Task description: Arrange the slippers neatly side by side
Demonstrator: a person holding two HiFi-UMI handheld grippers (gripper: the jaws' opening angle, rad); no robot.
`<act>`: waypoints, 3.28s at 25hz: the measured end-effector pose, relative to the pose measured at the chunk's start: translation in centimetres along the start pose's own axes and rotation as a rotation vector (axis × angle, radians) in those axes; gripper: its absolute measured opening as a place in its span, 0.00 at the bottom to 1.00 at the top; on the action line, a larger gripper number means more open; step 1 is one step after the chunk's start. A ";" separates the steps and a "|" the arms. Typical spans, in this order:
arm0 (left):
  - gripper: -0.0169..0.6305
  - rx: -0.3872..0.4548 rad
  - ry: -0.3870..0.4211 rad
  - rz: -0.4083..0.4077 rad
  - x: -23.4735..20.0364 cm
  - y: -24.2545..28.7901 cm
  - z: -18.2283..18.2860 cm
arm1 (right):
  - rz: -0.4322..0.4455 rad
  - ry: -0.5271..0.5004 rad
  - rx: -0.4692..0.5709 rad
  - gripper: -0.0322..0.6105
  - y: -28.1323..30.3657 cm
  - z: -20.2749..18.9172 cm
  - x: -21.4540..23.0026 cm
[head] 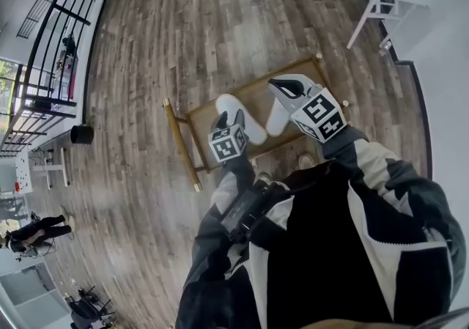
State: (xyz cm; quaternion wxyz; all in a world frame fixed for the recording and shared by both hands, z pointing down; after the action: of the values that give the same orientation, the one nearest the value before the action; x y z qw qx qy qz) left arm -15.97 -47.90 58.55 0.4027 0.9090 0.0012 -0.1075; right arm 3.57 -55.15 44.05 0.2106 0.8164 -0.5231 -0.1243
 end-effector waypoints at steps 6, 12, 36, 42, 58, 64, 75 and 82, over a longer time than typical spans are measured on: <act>0.50 -0.174 -0.130 0.003 -1.8 5.7 -2.9 | -0.052 0.011 -0.051 0.06 -0.3 -1.4 1.9; 0.54 -0.251 -0.208 0.007 -2.6 8.8 -4.4 | -0.092 0.024 -0.090 0.06 -0.9 -2.7 2.8; 0.50 -0.383 -0.203 0.087 -4.0 13.0 -5.4 | -0.120 0.042 -0.134 0.06 -2.4 -4.5 4.1; 0.08 -0.447 -0.180 0.104 -3.6 12.6 -5.9 | -0.124 0.040 -0.138 0.06 -2.9 -4.5 4.1; 0.08 -0.257 -0.153 0.092 -2.6 8.1 -3.2 | -0.059 0.024 -0.104 0.06 -2.6 -3.9 2.6; 0.08 -0.165 -0.124 0.081 -2.7 4.0 -2.4 | 0.007 -0.003 -0.089 0.06 -1.2 -3.1 0.6; 0.08 -0.029 -0.213 0.133 -5.7 -3.5 -3.3 | 0.115 -0.042 -0.064 0.06 1.5 -1.7 -2.9; 0.08 -0.032 -0.244 0.186 -8.2 -6.0 -5.4 | 0.160 -0.052 -0.058 0.06 2.8 -1.4 -4.7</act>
State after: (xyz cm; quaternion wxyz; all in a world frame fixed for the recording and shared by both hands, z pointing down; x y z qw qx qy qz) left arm -23.50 -39.23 59.29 0.4224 0.8788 -0.1305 -0.1795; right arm -0.02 -51.60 46.54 0.2294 0.7622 -0.5881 -0.1435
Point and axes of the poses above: the fingertips, and each gripper's own axes: y forward along the fingers, x to its right, z out of its top, the point moved 7 cm from there along -y, backward along the fingers, and after that the axes turned 10 degrees about -x, right-handed, at the moved point
